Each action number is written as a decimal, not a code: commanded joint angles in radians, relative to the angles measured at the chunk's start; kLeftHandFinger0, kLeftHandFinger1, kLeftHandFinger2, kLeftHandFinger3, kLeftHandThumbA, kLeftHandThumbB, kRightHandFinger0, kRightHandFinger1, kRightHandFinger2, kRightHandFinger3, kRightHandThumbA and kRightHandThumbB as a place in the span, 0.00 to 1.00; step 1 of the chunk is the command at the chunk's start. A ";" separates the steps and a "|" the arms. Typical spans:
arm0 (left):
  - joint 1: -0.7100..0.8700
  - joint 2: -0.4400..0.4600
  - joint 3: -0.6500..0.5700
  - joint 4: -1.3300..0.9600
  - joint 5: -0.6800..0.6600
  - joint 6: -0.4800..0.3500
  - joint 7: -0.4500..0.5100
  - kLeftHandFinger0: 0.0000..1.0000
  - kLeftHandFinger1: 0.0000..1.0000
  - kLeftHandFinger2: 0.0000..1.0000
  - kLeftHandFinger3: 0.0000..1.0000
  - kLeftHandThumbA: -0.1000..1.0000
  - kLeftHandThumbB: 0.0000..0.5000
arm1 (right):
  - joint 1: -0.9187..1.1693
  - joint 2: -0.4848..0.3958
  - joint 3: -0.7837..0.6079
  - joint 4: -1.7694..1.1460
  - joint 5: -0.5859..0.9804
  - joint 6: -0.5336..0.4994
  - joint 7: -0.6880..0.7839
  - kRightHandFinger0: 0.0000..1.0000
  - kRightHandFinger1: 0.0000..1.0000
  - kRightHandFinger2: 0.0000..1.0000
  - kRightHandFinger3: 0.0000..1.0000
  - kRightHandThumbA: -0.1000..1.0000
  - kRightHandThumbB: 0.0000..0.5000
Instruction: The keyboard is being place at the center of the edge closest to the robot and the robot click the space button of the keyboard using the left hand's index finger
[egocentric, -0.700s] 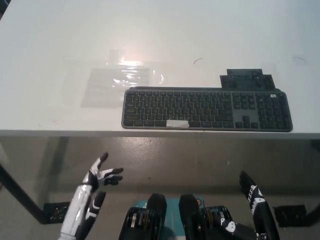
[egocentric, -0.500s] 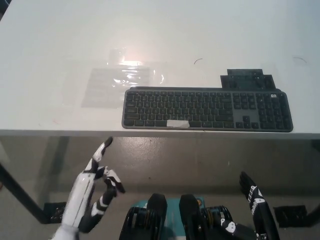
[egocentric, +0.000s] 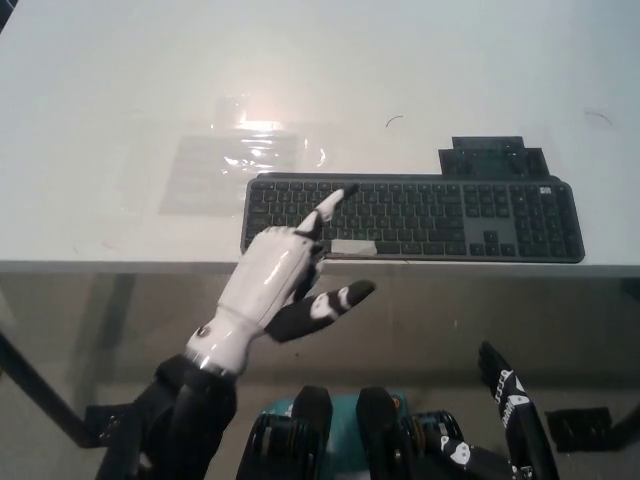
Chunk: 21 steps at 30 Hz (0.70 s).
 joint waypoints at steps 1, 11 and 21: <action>-0.062 0.000 -0.020 0.032 0.043 0.082 -0.042 0.00 0.00 0.00 1.00 1.00 0.92 | -0.022 -0.003 0.004 -0.005 -0.017 -0.072 -0.009 1.00 1.00 1.00 1.00 1.00 0.79; -0.123 -0.001 -0.037 0.139 0.056 0.157 -0.051 0.00 0.00 0.11 1.00 1.00 0.77 | -0.026 -0.002 0.005 -0.008 -0.042 -0.072 -0.020 1.00 1.00 1.00 1.00 1.00 0.78; -0.125 0.004 -0.047 0.260 0.072 0.165 -0.012 0.00 0.02 0.15 1.00 1.00 0.73 | -0.035 -0.008 0.005 -0.008 -0.053 -0.072 -0.021 1.00 1.00 1.00 1.00 1.00 0.74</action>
